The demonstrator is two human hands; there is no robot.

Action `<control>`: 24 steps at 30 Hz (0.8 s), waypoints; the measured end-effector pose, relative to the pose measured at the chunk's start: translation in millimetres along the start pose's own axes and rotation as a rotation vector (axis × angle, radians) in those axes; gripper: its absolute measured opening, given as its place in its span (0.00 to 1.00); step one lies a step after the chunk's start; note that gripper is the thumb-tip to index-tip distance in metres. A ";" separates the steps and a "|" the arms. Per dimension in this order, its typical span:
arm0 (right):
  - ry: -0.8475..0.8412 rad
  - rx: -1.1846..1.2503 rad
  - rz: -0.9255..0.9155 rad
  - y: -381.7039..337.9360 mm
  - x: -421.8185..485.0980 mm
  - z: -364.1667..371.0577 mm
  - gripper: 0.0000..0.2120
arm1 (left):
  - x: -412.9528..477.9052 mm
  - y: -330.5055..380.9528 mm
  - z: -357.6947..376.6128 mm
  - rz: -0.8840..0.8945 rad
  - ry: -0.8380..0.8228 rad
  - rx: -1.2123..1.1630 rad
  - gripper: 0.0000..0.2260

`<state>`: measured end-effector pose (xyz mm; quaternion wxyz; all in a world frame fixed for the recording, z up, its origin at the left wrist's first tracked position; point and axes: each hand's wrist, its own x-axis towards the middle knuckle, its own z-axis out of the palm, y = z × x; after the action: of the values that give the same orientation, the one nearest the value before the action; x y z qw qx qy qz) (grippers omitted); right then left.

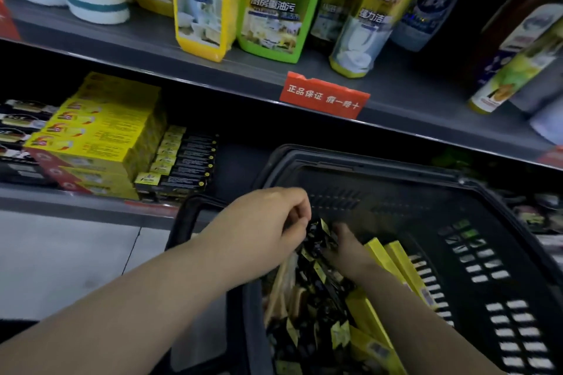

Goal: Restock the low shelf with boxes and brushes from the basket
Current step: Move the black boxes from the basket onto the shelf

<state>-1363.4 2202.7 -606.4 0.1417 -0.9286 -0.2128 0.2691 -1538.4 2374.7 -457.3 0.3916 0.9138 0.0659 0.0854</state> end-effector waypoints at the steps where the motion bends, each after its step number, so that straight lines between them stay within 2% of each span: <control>1: 0.054 0.048 0.015 -1.4 3.3 9.8 0.26 | 2.7 1.7 1.5 -0.012 0.000 -0.003 0.04; 4: 0.180 0.104 0.086 -8.4 12.0 31.5 0.20 | 11.6 9.2 6.8 -0.049 -0.001 -0.024 0.04; 7: 0.213 -0.104 0.095 -14.4 17.5 38.8 0.14 | 18.0 18.3 14.9 -0.062 0.003 -0.053 0.03; 11: 0.156 -0.409 0.005 -13.1 14.5 33.3 0.18 | 20.5 25.8 28.6 -0.079 -0.028 -0.091 0.04; 14: 0.169 -0.526 -0.069 -14.9 5.4 12.0 0.16 | 20.7 22.8 35.8 -0.124 -0.047 -0.119 0.07; 16: 0.213 -0.425 -0.126 -20.0 -8.5 -14.2 0.16 | 21.1 18.2 38.9 -0.171 -0.069 -0.139 0.12; 21: 0.235 0.112 -0.284 -48.6 -69.2 -79.1 0.21 | 16.3 12.8 47.7 -0.286 -0.202 -0.197 0.31; 23: 0.168 0.369 -0.380 -61.9 -90.5 -87.3 0.18 | 14.8 17.5 50.6 -0.304 -0.205 -0.233 0.33; 24: 0.125 0.479 -0.418 -65.7 -95.6 -88.5 0.15 | 14.6 20.4 52.0 -0.312 -0.180 -0.250 0.31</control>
<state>-1407.9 2201.6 -467.4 0.4212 -0.8197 -0.3203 0.2193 -1512.2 2326.8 -476.2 0.5147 0.8408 0.1600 -0.0506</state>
